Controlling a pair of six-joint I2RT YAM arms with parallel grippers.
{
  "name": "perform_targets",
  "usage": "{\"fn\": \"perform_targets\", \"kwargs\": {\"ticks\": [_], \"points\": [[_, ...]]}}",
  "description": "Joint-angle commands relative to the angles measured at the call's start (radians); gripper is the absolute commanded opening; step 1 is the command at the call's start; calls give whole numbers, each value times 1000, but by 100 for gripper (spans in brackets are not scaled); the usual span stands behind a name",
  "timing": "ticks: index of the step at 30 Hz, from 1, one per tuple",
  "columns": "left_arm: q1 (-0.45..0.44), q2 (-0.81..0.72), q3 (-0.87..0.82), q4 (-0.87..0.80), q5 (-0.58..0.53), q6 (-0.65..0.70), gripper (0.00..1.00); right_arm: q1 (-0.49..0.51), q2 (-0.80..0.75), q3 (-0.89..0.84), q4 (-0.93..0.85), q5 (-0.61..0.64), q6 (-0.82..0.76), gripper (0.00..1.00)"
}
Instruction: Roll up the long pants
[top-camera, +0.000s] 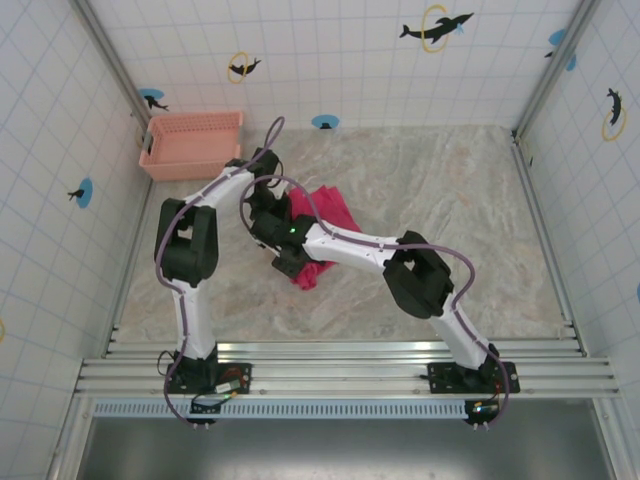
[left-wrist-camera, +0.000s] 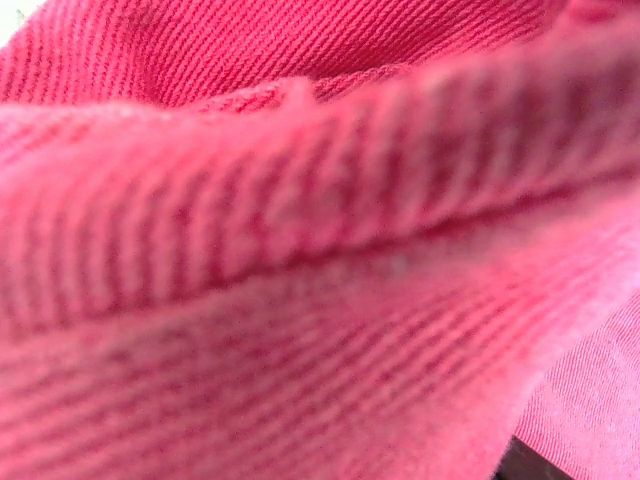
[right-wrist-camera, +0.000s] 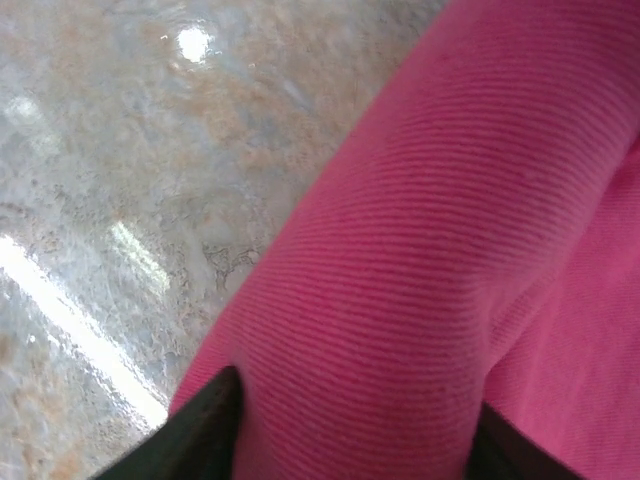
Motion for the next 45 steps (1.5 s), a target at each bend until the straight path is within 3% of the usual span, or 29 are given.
{"fn": "perform_targets", "kwargs": {"ticks": [1,5,7,9,13,17,26,32,39,45], "points": [[16,-22,-58,-41,-42,31,46,-40,0,-67,82,-58,-9,36],[33,-67,-86,-42,-40,43,59,-88,-76,-221,268,-282,28,27],[42,-101,-100,-42,-45,43,73,-125,-115,-310,383,-419,80,24],[50,-137,-105,-45,-46,46,81,-165,-148,-396,516,-552,149,21],[59,-215,-116,-49,-63,48,88,-240,-197,-571,839,-779,337,21],[59,-279,-132,-45,-69,42,90,-310,-179,-700,1228,-923,624,21],[60,-239,-101,-40,-79,36,93,-358,-11,-785,1767,-984,1010,20],[59,-94,13,-12,-83,0,92,-351,101,-802,1928,-980,1108,20],[59,-27,94,53,-81,-66,92,-349,131,-811,1936,-996,1111,20],[48,75,181,14,-34,-40,92,-345,134,-801,1871,-1011,1095,23]]}}
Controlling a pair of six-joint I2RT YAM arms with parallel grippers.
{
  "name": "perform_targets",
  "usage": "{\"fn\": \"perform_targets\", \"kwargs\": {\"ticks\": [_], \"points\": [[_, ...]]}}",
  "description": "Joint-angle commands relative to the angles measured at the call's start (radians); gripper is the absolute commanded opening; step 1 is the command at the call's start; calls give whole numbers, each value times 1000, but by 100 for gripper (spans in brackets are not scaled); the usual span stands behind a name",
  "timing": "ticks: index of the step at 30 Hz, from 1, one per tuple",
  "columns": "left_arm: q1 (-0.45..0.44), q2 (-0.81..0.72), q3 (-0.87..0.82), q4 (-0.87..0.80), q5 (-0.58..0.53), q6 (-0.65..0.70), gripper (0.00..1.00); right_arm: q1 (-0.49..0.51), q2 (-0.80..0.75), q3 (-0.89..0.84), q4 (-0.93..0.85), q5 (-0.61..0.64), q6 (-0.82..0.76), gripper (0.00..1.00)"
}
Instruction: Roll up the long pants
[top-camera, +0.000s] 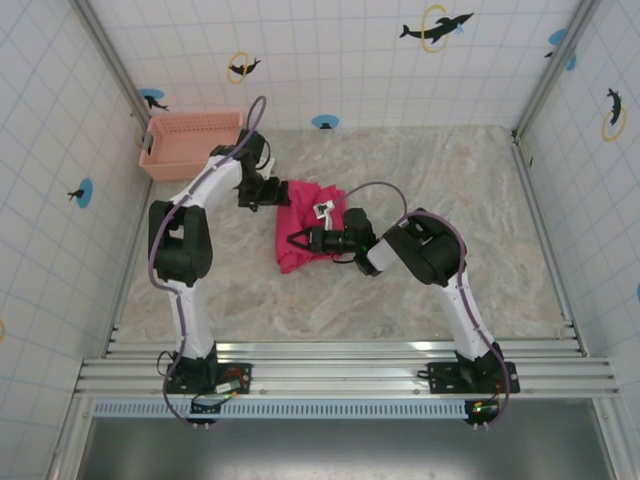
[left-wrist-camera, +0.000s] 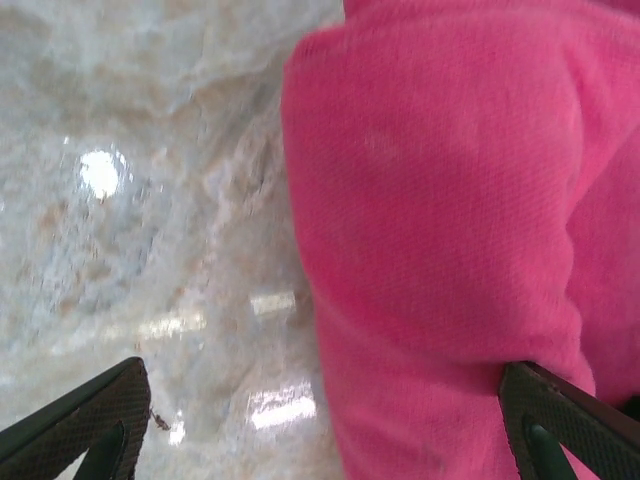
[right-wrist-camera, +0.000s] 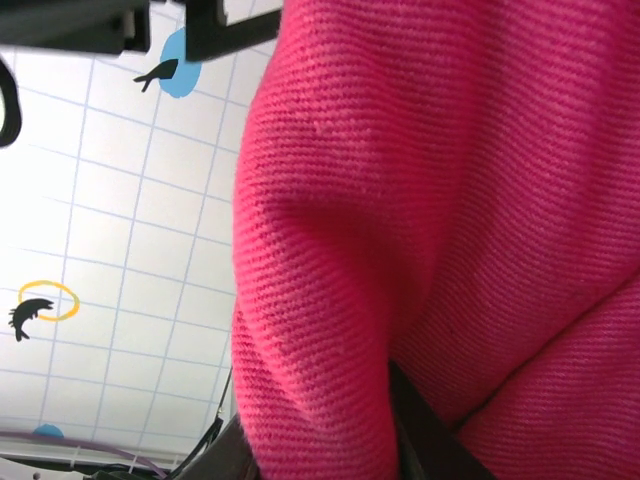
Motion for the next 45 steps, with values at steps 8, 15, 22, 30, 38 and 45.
{"fn": "perform_targets", "kwargs": {"ticks": [8,15,22,30,38,45], "points": [[-48,154,25,13,2,21,92,25,-91,-20,-500,-21,-237,39],[-82,186,-3,14,-24,34,92,37,-342,134,-1348,308,-695,66],[-87,182,-51,48,-20,8,92,222,-474,466,-1918,920,-801,80],[-88,172,-83,71,2,-8,92,427,-252,775,-2138,1186,-647,83],[-88,161,-107,93,12,-11,92,444,-105,861,-2184,1317,-479,84],[-88,154,-126,102,22,-8,93,436,-59,929,-2178,1297,-450,83]]}}
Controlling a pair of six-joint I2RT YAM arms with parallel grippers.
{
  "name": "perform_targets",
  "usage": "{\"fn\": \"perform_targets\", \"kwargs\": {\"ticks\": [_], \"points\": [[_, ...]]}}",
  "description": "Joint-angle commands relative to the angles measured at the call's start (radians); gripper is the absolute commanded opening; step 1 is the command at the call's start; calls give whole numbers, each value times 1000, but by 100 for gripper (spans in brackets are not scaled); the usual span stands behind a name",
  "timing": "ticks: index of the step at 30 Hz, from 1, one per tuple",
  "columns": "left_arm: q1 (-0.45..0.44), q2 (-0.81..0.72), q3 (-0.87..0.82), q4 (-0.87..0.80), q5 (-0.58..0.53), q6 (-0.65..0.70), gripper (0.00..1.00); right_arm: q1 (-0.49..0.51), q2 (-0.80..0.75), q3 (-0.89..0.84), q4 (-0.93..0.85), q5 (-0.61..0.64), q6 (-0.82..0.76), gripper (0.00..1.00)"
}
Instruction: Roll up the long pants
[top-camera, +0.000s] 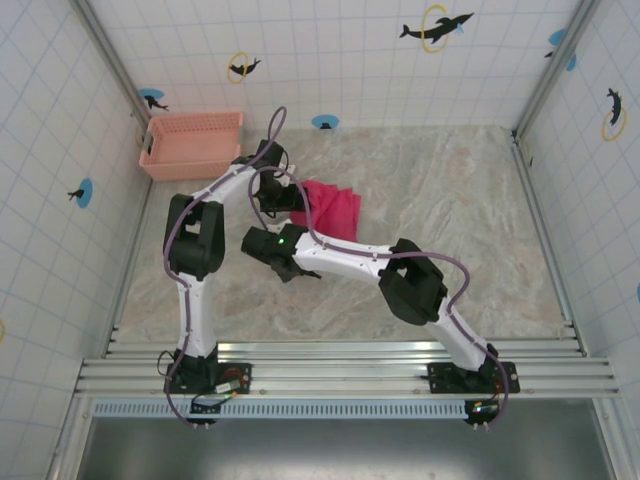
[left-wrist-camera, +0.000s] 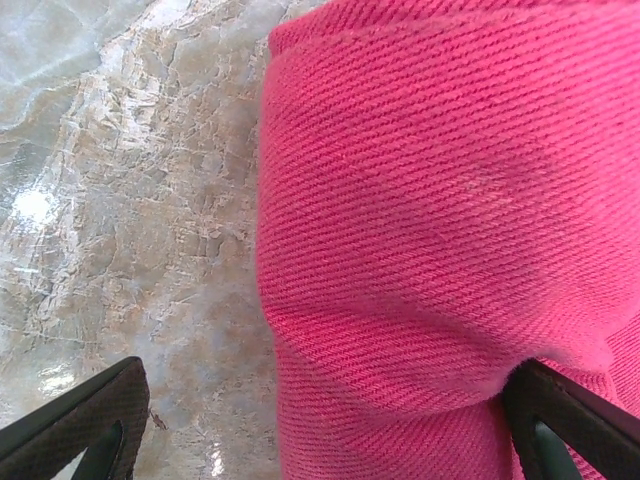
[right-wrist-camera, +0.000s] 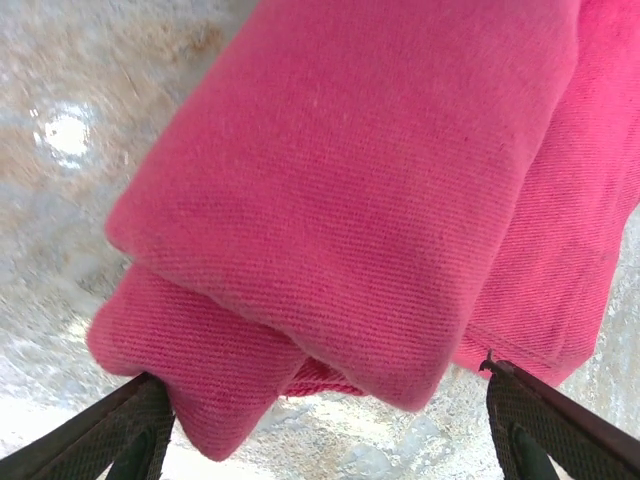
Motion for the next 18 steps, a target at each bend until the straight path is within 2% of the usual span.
{"fn": "perform_targets", "kwargs": {"ticks": [1,7,18], "points": [[-17,70,-65,-86,-78,4,93,1,-3,67,-21,47,62,84],[-15,68,-66,-85,-77,8,93,13,-42,57,10,18,147,84],[-6,58,-109,-61,-68,9,94,-43,85,202,26,-14,217,84]]}}
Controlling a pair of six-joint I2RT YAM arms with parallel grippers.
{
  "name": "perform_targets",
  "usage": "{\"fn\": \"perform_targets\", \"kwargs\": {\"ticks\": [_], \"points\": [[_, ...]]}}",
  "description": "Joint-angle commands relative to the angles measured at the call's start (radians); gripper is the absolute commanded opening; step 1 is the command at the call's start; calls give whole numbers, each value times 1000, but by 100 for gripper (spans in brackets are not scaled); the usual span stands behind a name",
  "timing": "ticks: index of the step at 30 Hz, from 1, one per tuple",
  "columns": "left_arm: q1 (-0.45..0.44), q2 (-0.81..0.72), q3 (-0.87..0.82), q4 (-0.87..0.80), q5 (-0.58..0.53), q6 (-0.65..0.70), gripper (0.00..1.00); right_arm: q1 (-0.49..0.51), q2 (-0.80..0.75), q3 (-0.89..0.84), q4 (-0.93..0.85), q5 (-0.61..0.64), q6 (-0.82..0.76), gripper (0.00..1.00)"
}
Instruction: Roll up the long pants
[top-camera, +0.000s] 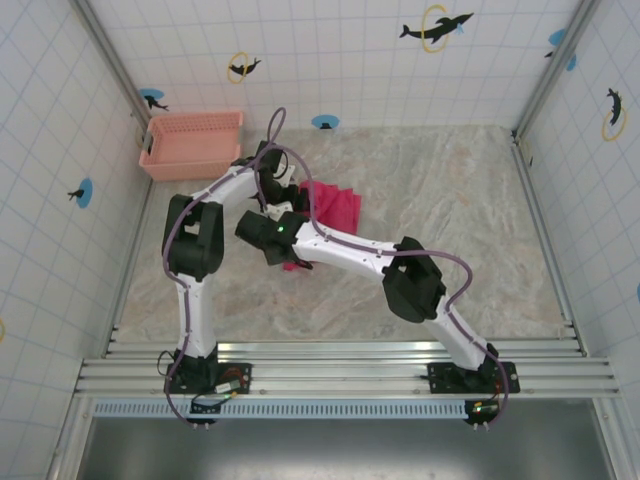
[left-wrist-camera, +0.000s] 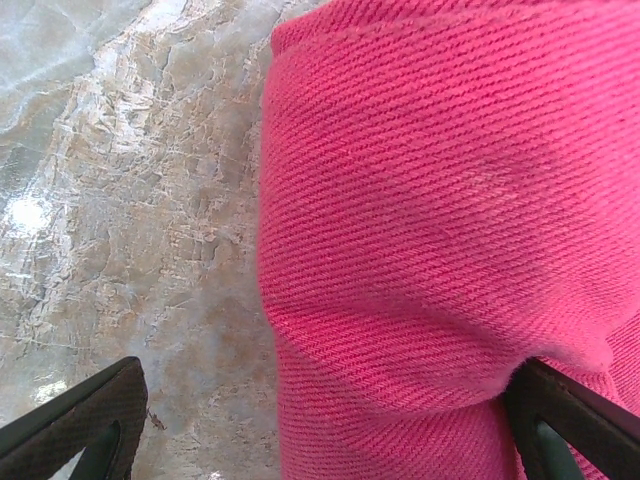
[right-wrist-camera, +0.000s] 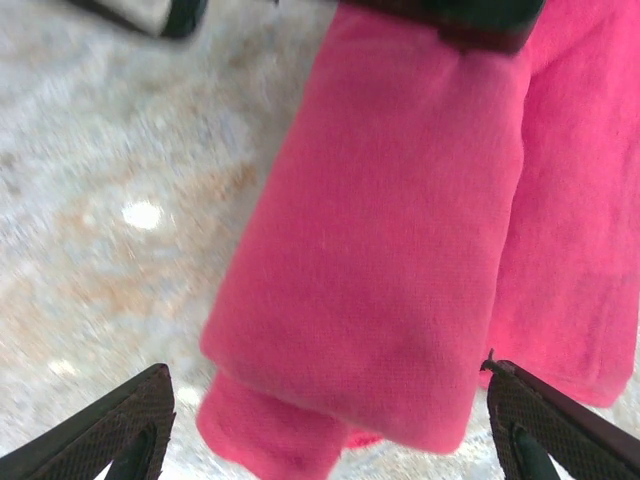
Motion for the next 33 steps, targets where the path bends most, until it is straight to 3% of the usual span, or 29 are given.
{"fn": "perform_targets", "kwargs": {"ticks": [1,10,13,20,29,33], "points": [[-7,71,-79,-97,-74,8,94,-23,74,67,7,-11,53,84],[4,66,-93,-97,-71,14,93,-42,188,123,-61,-1,97,84],[7,80,-88,-122,-105,11,92,-49,200,107,-76,2,97,84],[45,44,-182,-97,-46,1,91,-73,169,-26,-90,41,51,83],[48,-98,-300,-156,-66,25,91,-90,85,-235,-43,87,-188,74],[51,-171,-350,-190,-114,49,92,-89,28,-339,35,5,-371,64]]}}
